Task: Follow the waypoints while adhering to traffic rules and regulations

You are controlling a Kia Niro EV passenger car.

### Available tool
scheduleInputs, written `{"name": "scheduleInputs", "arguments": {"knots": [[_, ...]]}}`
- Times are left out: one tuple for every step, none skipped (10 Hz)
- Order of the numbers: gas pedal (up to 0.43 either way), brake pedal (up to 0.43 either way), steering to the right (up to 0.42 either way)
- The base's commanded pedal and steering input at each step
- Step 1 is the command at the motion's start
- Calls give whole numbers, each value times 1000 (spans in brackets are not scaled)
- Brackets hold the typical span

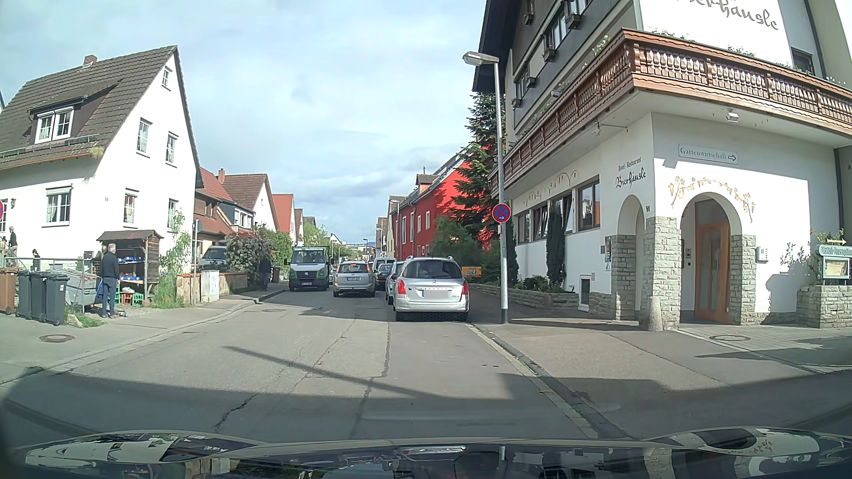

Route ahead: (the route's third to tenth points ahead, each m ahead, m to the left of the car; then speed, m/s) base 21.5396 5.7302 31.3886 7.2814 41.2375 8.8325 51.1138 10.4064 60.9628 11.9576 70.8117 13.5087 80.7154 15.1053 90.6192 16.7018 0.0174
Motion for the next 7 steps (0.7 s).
{"name": "scheduleInputs", "arguments": {"knots": [[0, 220, -43], [0, 220, -43], [0, 220, -43], [0, 220, -43], [0, 226, -43], [0, 220, -43], [0, 220, -43]]}}
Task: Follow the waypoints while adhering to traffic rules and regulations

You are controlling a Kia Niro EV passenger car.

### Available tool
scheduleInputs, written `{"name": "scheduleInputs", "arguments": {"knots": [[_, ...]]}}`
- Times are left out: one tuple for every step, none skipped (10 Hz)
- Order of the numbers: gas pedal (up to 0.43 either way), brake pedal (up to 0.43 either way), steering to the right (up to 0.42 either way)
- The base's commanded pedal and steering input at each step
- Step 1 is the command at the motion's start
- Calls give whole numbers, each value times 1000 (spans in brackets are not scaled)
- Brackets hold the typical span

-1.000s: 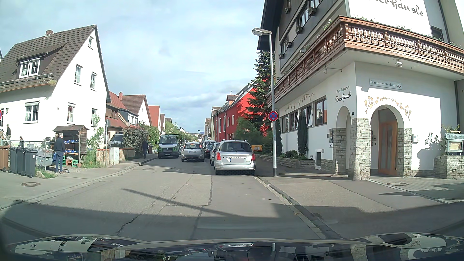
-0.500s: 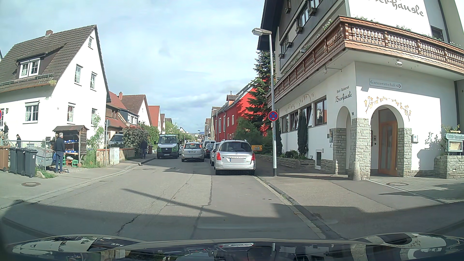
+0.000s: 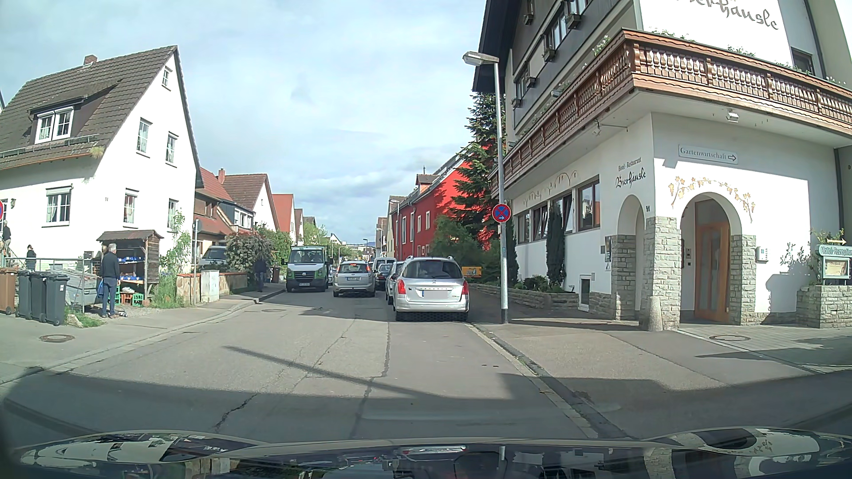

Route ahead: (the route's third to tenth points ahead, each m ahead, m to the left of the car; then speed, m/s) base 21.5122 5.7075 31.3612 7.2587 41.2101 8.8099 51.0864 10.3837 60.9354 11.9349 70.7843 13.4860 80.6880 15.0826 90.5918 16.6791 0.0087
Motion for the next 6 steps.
{"name": "scheduleInputs", "arguments": {"knots": [[0, 226, -43], [0, 220, -43], [0, 226, -43], [0, 220, -43], [0, 220, -43], [0, 220, -43]]}}
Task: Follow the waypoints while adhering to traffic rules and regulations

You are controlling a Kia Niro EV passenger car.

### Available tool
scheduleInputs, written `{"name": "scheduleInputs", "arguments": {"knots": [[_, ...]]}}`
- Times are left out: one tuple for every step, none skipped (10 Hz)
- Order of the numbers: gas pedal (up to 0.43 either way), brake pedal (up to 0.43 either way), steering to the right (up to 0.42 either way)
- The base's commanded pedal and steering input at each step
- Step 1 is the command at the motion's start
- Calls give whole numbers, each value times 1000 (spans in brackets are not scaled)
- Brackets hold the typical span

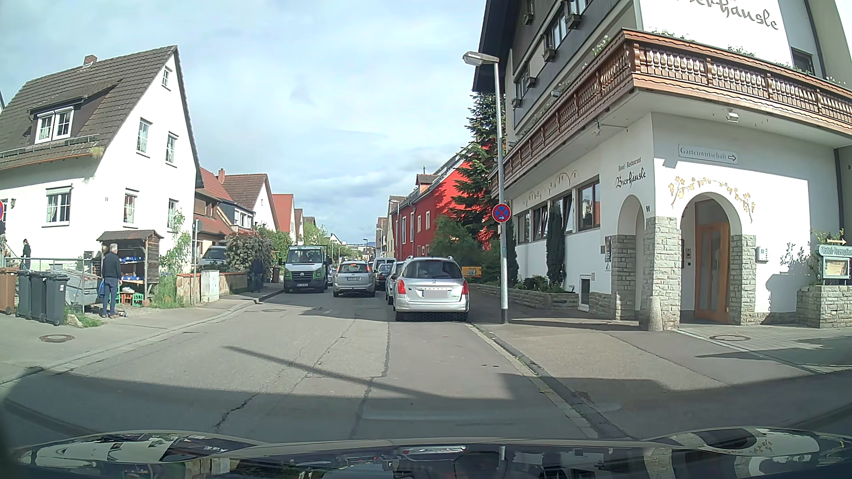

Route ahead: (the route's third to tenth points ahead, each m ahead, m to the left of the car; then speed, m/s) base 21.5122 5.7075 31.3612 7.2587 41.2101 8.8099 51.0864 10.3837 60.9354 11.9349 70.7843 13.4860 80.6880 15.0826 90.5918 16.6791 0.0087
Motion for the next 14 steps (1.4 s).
{"name": "scheduleInputs", "arguments": {"knots": [[0, 220, -43], [0, 220, -43], [0, 220, -43], [0, 220, -43], [0, 220, -43], [0, 220, -43], [0, 220, -43], [0, 226, -43], [0, 226, -43], [0, 220, -43], [0, 220, -43], [0, 226, -43], [0, 220, -43], [0, 226, -43]]}}
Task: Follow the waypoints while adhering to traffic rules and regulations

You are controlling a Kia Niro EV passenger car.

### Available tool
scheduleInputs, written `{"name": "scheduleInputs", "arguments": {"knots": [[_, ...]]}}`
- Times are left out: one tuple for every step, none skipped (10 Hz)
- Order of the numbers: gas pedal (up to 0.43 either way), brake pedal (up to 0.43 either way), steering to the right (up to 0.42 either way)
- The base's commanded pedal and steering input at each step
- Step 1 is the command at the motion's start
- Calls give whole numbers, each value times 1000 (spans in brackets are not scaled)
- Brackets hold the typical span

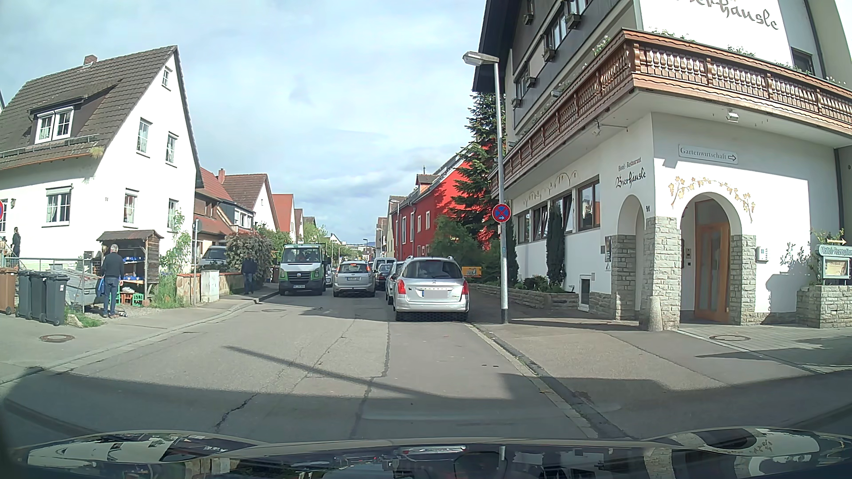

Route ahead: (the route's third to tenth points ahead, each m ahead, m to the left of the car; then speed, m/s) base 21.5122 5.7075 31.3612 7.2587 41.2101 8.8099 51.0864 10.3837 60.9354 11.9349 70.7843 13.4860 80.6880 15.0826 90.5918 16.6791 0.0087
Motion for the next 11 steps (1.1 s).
{"name": "scheduleInputs", "arguments": {"knots": [[0, 220, -43], [0, 220, -43], [0, 226, -43], [0, 226, -43], [0, 220, -43], [0, 226, -43], [0, 226, -43], [0, 226, -43], [0, 226, -43], [0, 226, -43], [0, 226, -43]]}}
